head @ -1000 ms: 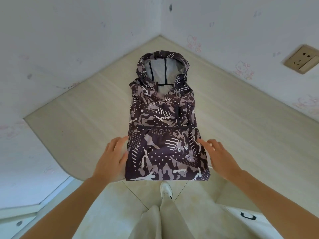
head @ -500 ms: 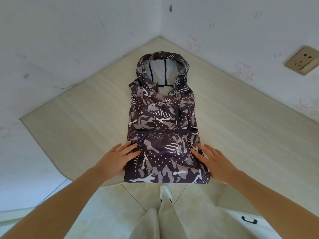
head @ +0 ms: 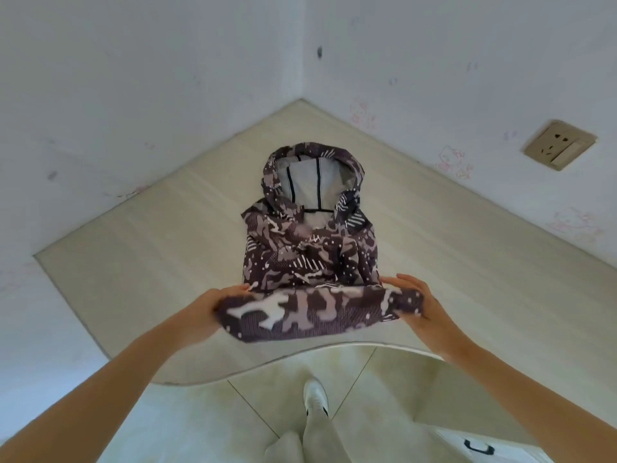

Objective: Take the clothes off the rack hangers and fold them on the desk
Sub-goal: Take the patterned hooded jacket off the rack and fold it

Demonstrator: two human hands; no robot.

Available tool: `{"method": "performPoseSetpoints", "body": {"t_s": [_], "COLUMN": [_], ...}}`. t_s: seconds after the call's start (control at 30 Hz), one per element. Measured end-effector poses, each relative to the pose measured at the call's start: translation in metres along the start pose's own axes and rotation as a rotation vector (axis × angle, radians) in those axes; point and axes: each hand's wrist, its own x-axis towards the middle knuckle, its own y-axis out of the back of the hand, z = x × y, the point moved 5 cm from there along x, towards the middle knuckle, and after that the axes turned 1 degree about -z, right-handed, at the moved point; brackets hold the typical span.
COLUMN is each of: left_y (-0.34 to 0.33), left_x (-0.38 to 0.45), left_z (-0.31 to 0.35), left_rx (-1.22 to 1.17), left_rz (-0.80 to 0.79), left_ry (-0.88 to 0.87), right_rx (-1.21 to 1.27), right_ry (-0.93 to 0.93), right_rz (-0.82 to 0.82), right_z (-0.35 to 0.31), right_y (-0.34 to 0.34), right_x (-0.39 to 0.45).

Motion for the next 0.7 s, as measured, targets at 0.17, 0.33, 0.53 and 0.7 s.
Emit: {"method": "performPoseSetpoints", "body": {"t_s": [0.17, 0.33, 0.53, 0.7], "left_y": [0.011, 0.000, -0.018, -0.019], "left_x": [0.015, 0.043, 0.057, 0.077], "left_z": [0.047, 0.027, 0.022, 0.031], "left_rx": [-0.292, -0.640, -0.192, 0.065], "left_rz": [0.125, 0.278, 0.373, 0.614], "left_ry": [0.033, 0.319, 0.252, 0.015], "right_rx": [0.453, 0.580, 0.471, 0.121], "right_ry": [-0.305, -0.548, -0.538, -0.357], "right_rz": [0.218, 0.206, 0.075, 0.261], "right_z": [-0.040, -0.029, -0.002, 0.000], "right_y": [0.010, 0.000, -0.019, -0.017], "right_x": [0.028, 0.072, 0.089, 0.104]}}
